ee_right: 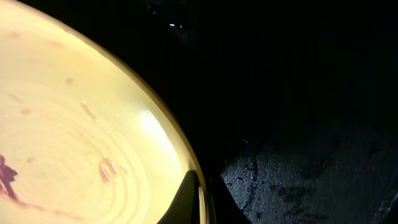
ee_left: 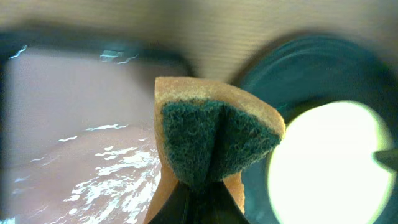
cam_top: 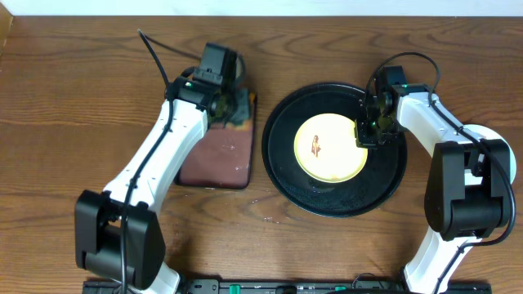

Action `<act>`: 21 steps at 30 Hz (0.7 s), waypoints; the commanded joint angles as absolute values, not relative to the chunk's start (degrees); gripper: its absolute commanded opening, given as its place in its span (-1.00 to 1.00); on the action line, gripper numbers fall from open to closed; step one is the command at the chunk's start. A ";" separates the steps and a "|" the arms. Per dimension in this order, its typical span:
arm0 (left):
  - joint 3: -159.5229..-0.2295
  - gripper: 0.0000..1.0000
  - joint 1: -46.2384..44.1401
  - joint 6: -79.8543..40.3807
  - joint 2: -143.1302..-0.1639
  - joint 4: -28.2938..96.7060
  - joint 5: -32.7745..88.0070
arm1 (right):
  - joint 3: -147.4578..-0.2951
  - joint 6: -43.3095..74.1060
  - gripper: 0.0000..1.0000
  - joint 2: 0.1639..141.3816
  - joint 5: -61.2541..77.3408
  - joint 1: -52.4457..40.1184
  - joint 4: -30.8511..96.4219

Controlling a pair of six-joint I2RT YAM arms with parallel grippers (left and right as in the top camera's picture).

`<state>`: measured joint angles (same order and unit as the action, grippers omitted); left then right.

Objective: Clean dirty plates on tray and stack at the side
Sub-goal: 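Scrub the yellow plate with the sponge in the left gripper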

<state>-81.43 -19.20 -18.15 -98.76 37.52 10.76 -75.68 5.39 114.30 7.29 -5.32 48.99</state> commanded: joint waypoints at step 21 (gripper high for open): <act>-82.32 -0.85 -41.23 -39.77 -119.92 16.08 18.85 | -75.00 3.14 -0.98 115.42 11.20 -5.37 49.45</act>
